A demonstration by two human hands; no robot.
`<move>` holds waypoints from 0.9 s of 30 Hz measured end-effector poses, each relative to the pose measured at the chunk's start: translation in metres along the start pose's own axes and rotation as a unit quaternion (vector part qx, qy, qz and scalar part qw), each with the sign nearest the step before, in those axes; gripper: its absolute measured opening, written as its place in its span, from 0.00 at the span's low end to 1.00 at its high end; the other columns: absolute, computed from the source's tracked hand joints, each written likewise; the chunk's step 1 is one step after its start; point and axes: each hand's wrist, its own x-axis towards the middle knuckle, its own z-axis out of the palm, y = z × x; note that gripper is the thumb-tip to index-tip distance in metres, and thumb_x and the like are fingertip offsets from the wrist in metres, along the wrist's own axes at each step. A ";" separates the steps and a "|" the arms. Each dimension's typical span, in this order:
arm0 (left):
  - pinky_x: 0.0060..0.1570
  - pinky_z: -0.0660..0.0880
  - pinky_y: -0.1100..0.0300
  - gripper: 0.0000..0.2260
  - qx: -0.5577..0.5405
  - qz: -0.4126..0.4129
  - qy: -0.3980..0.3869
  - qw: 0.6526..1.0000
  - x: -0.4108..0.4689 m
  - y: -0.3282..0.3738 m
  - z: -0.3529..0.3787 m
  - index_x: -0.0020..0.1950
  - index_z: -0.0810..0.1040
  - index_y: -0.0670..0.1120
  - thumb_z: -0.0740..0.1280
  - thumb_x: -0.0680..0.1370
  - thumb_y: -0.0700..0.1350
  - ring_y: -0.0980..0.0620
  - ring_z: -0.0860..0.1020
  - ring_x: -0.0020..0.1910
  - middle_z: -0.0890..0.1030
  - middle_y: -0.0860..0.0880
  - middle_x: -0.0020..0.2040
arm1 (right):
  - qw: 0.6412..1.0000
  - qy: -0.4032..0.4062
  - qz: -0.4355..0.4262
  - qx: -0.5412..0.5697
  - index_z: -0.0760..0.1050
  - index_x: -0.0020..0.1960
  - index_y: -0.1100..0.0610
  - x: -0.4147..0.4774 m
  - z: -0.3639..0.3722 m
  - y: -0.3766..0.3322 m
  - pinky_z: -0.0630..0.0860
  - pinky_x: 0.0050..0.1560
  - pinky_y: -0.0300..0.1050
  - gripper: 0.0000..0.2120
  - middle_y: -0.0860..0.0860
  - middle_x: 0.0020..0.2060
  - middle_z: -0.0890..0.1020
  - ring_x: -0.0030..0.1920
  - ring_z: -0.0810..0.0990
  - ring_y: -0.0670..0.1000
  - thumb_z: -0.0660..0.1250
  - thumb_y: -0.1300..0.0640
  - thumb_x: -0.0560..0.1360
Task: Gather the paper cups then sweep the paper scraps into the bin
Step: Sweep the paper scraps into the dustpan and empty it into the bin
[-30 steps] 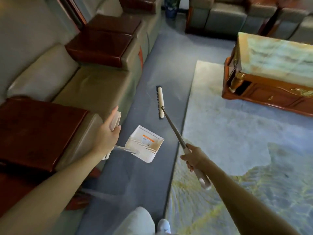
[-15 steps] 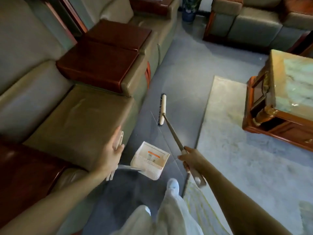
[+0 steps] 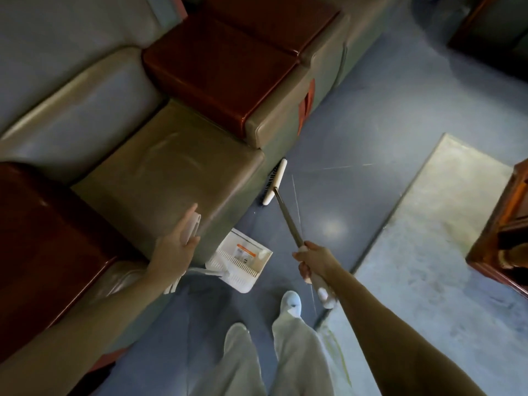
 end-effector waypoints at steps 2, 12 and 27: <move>0.63 0.64 0.62 0.28 -0.002 0.011 0.019 1.000 0.011 -0.005 -0.001 0.75 0.64 0.56 0.65 0.78 0.38 0.49 0.72 0.67 0.74 0.52 0.69 | 1.000 -0.002 0.009 0.003 0.71 0.50 0.55 0.012 0.020 0.003 0.73 0.25 0.40 0.07 0.53 0.24 0.74 0.21 0.72 0.48 0.66 0.64 0.76; 0.60 0.63 0.69 0.30 -0.048 0.059 -0.002 0.997 0.036 -0.013 -0.006 0.75 0.63 0.56 0.66 0.78 0.36 0.51 0.71 0.68 0.72 0.50 0.70 | 0.949 -0.101 0.032 -0.298 0.68 0.66 0.59 -0.040 0.039 0.037 0.70 0.31 0.38 0.18 0.54 0.31 0.78 0.15 0.71 0.42 0.64 0.62 0.77; 0.56 0.68 0.66 0.27 -0.086 0.209 -0.069 0.972 0.037 0.045 0.025 0.74 0.67 0.50 0.66 0.76 0.34 0.48 0.78 0.54 0.74 0.54 0.66 | 0.990 0.101 -0.025 -0.094 0.71 0.56 0.55 -0.100 -0.034 0.022 0.70 0.23 0.38 0.12 0.53 0.22 0.75 0.18 0.71 0.49 0.67 0.64 0.76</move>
